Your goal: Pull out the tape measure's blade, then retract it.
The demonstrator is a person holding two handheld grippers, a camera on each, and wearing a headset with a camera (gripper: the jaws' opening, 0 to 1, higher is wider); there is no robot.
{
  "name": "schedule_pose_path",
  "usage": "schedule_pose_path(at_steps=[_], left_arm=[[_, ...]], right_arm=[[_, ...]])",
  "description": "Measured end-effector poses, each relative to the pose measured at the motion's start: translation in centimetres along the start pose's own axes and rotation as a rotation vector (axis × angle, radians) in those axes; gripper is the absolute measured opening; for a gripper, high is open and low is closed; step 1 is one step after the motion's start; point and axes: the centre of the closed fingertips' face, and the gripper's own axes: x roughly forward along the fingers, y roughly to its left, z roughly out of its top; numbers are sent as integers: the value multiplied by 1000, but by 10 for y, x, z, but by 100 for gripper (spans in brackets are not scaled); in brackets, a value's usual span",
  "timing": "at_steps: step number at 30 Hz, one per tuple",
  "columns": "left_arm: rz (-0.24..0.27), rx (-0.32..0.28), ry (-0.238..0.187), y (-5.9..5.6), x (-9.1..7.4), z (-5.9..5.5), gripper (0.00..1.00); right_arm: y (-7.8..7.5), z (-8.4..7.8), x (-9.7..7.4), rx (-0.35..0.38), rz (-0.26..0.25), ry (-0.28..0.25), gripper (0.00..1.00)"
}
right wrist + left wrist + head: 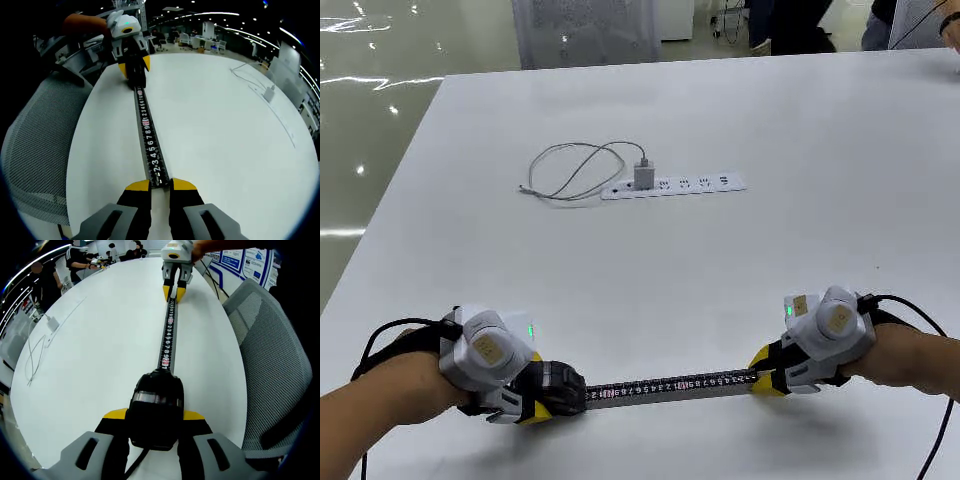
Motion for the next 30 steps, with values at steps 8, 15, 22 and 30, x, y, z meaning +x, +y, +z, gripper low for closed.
schedule_pose_path(at_steps=[8,15,22,30], left_arm=[[1,-1,-2,0,0,0,32],[0,-2,-5,0,0,0,32],[-2,6,-24,0,0,1,33],[-3,5,-26,0,0,2,33]], right_arm=[[0,0,1,4,3,4,9],[1,1,1,11,4,5,9],[3,1,2,-30,4,23,10],[2,1,1,-41,16,44,11]])
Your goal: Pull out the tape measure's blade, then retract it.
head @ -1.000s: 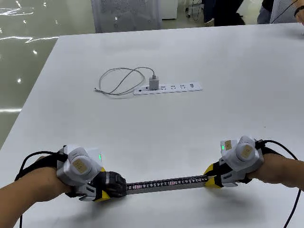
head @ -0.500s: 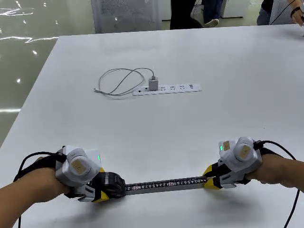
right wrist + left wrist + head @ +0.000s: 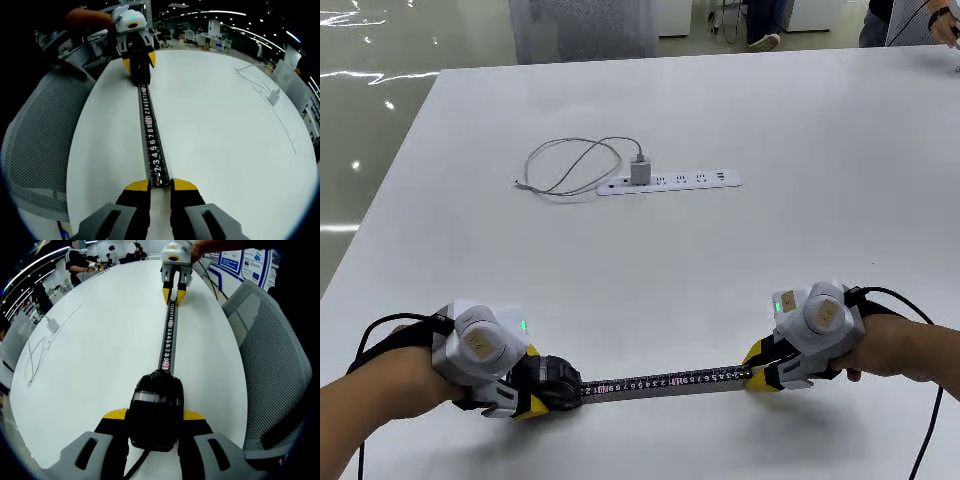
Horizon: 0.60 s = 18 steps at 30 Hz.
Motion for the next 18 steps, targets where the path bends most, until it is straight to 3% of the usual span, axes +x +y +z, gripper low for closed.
schedule_pose_path(at_steps=[13,18], left_arm=[[-9,-22,9,0,-1,2,33],[-20,-10,32,-1,-1,1,33]], right_arm=[[0,-1,0,-13,3,17,11],[1,0,0,-18,11,28,11]])
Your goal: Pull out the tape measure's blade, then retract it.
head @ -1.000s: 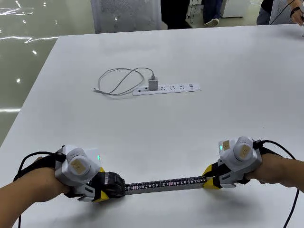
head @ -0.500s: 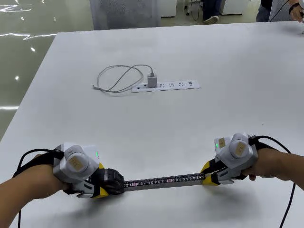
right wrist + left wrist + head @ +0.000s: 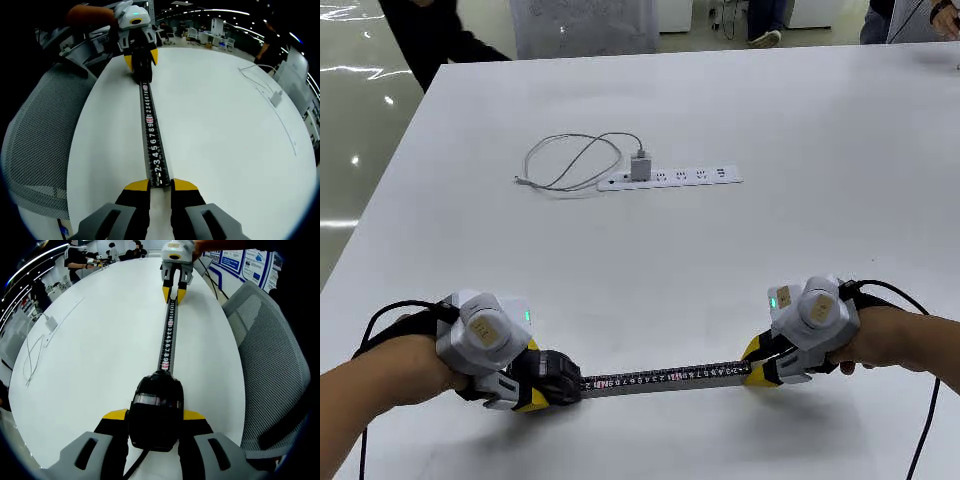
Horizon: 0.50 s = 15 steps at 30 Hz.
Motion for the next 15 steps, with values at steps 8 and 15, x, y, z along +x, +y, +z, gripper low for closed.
schedule_pose_path(at_steps=[8,15], left_arm=[[-17,-9,5,-1,-3,1,34],[-15,-15,-11,4,-7,12,49]], right_arm=[[1,-2,-1,-19,-5,22,14],[-2,-7,-7,-2,-23,28,21]])
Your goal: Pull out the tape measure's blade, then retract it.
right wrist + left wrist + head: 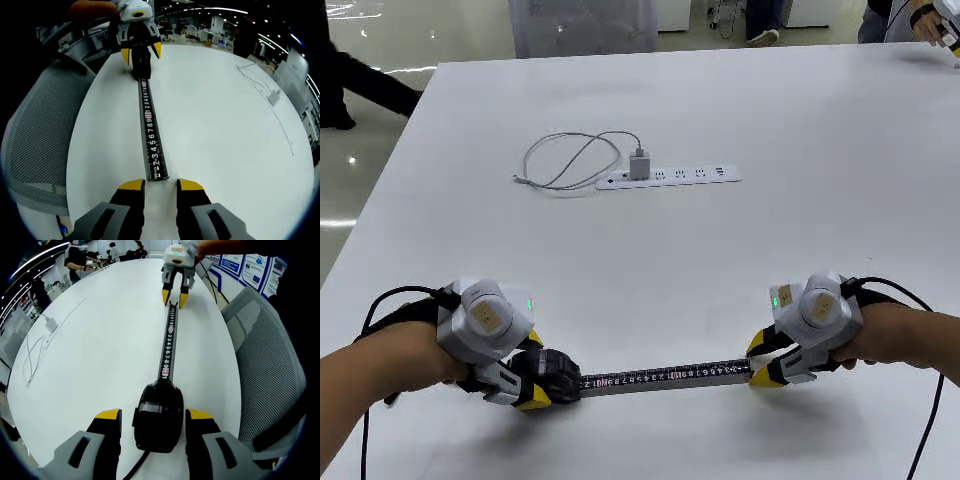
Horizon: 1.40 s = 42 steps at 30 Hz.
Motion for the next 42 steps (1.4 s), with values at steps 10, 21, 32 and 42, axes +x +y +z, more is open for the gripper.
schedule_pose_path(at_steps=[10,21,32,42], left_arm=[[17,-4,-31,3,-6,5,64],[25,-53,-51,0,-10,-1,80],[72,-153,-102,10,-16,1,99],[107,-242,-157,14,-23,0,99]], right_arm=[[4,5,-4,18,-5,-20,25],[4,9,-6,44,-22,-33,36],[2,11,-16,87,-59,-66,46],[3,5,-23,104,-99,-59,56]])
